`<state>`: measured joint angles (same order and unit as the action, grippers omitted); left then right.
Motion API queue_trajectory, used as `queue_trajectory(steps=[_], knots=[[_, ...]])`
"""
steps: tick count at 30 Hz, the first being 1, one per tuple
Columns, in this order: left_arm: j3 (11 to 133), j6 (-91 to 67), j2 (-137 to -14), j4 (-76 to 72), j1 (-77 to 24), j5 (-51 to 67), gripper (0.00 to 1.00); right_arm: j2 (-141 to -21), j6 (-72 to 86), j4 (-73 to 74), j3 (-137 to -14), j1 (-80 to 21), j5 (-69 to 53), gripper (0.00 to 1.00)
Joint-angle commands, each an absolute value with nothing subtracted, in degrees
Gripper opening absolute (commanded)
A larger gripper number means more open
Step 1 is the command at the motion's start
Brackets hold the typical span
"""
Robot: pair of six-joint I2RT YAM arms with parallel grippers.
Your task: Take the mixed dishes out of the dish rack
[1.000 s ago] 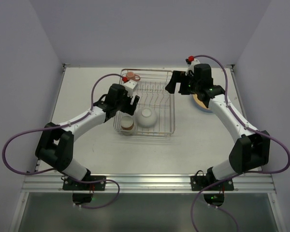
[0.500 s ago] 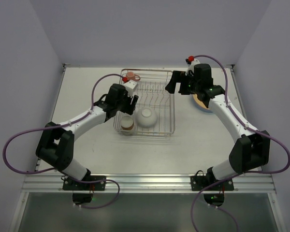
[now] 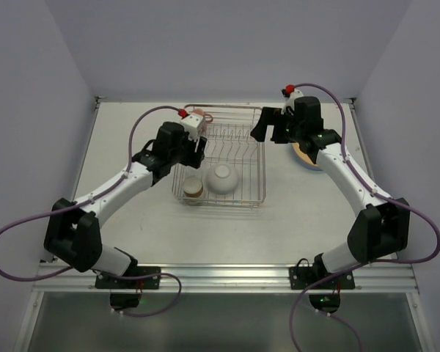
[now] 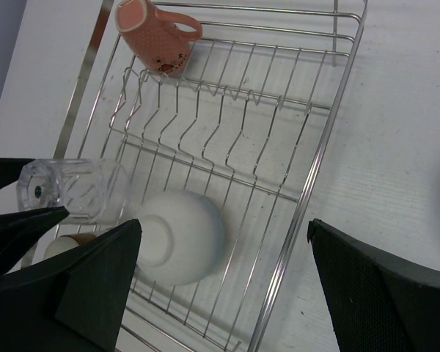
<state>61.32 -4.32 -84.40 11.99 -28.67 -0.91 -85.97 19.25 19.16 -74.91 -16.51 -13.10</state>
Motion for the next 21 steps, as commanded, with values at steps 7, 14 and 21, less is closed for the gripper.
queue_trajectory(steps=[7, 14, 21], knots=[[61.45, -9.92, -70.85, 8.09, -28.92, 2.46, 0.28, -78.06, 21.71, 10.48, -71.20, -16.79, -20.02, 0.99], [58.54, -13.44, -62.59, 3.87, -28.74, 8.34, 0.28, -74.45, 25.39, 0.54, -66.02, -16.79, -34.07, 0.99], [57.23, -18.79, -59.51, -1.64, -28.74, 18.53, 0.22, -73.92, 30.50, -12.91, -61.88, -16.79, -46.84, 0.99]])
